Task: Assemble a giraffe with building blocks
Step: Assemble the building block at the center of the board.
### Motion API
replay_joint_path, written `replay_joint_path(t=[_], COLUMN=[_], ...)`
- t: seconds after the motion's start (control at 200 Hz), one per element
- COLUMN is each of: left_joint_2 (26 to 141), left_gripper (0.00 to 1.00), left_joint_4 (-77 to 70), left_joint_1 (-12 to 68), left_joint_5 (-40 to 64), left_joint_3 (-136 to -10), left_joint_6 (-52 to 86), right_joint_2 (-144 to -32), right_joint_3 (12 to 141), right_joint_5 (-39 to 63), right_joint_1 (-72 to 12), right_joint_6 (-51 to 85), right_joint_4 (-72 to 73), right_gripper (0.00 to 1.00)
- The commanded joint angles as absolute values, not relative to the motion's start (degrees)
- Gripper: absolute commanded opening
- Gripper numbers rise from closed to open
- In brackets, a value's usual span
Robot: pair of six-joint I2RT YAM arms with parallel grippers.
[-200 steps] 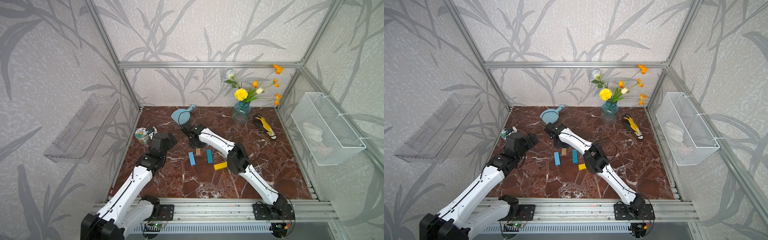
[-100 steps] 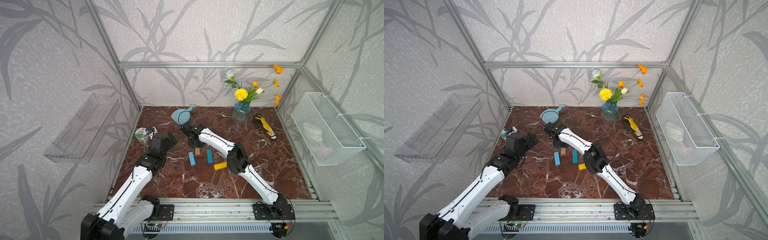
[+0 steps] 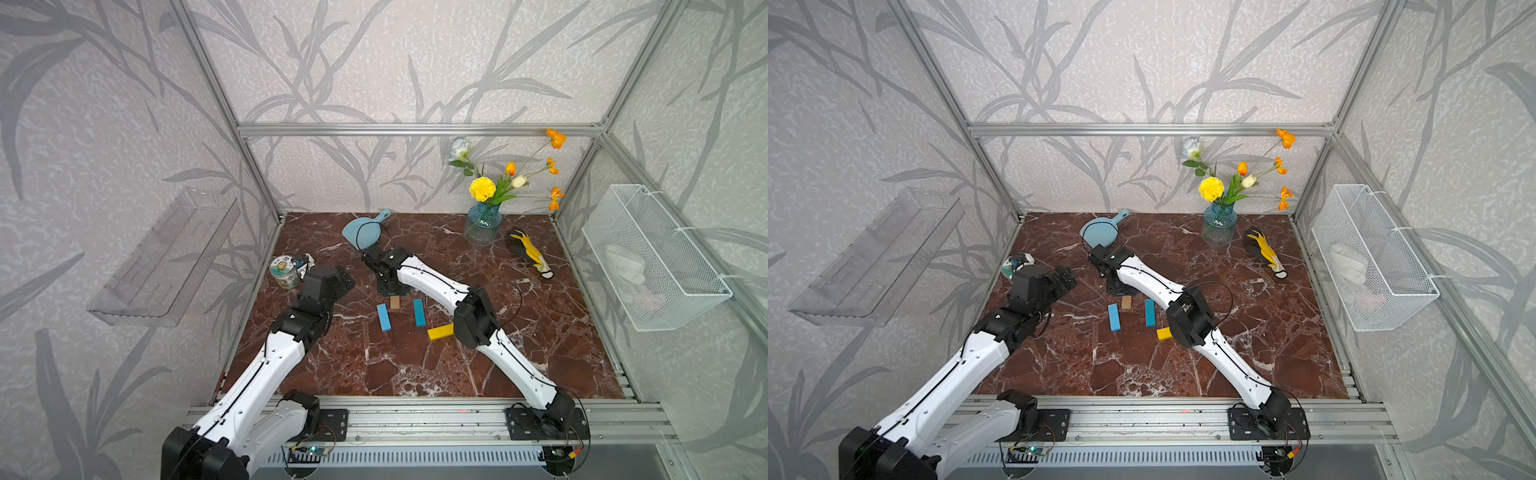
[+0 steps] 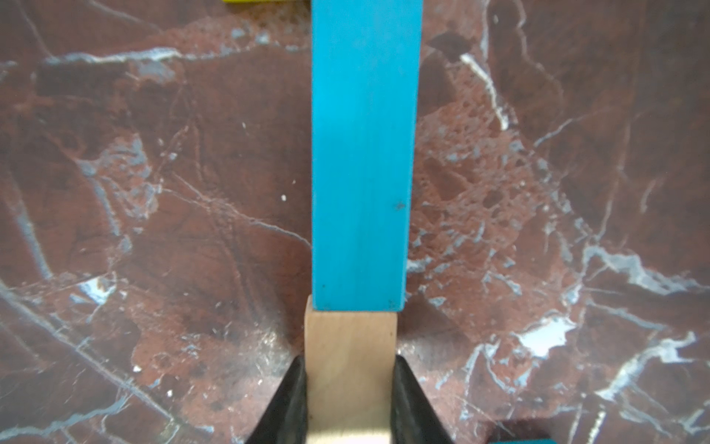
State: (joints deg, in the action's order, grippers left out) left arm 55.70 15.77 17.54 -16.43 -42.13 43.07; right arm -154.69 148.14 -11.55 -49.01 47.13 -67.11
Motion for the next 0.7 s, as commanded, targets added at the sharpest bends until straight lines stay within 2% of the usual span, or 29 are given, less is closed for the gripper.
replay_joint_path(t=[0.0,0.165,0.26,0.355,0.695], left_joint_2=[55.63,55.72,55.81,55.81,55.71], left_gripper=[0.96,0.96,0.96,0.95,0.95], left_joint_4=[14.97,14.96,14.93,14.87,14.99], left_joint_1=[17.67,17.67,17.67,17.67,17.67], left_joint_5=[-16.61,-16.61,-16.53,-16.44,-16.54], left_joint_3=[-41.55,-41.58,-41.7,-41.67,-41.67], left_joint_6=[42.2,42.19,42.23,42.19,42.2], right_joint_2=[-157.32,-157.43,-157.49,-157.49,-156.89], right_joint_3=[148.75,149.03,149.11,149.11,148.55], right_joint_5=[-12.04,-12.65,-13.05,-12.82,-13.26], right_joint_1=[-48.86,-48.87,-48.85,-48.77,-49.13], right_joint_6=[47.26,46.85,46.56,46.27,46.05], right_joint_4=[-66.9,-67.15,-67.21,-67.07,-68.25], right_gripper=[0.31,0.39,0.5,0.55,0.56])
